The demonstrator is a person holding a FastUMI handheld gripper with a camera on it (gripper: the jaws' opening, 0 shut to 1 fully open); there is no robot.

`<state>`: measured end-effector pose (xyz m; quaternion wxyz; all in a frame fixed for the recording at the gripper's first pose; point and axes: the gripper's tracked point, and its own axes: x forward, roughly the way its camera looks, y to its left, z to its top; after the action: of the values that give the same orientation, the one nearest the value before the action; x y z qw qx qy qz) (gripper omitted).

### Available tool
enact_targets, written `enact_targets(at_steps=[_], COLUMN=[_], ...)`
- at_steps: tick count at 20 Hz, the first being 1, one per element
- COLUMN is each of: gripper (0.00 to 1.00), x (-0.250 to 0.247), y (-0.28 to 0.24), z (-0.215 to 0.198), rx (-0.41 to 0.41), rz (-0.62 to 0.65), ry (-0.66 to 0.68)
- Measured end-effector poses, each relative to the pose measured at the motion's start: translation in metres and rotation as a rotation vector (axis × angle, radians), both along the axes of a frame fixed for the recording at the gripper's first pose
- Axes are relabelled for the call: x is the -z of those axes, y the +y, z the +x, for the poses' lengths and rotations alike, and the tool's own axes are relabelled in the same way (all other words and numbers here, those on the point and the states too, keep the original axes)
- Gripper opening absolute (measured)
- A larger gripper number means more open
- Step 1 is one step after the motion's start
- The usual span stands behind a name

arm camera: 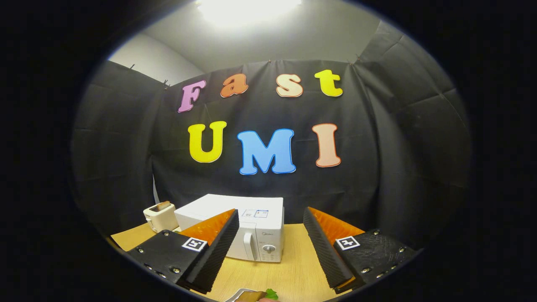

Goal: Open the microwave, put the food inside, and close the microwave door.

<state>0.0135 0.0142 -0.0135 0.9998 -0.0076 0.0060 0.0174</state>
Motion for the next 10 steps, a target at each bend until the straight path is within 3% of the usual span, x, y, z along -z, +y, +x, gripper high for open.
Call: enact_targets(at_steps=[10], gripper=[0.96], x=[0.049], y=[0.033], z=[0.044], rx=[-0.059], rz=[0.030], ry=[0.034])
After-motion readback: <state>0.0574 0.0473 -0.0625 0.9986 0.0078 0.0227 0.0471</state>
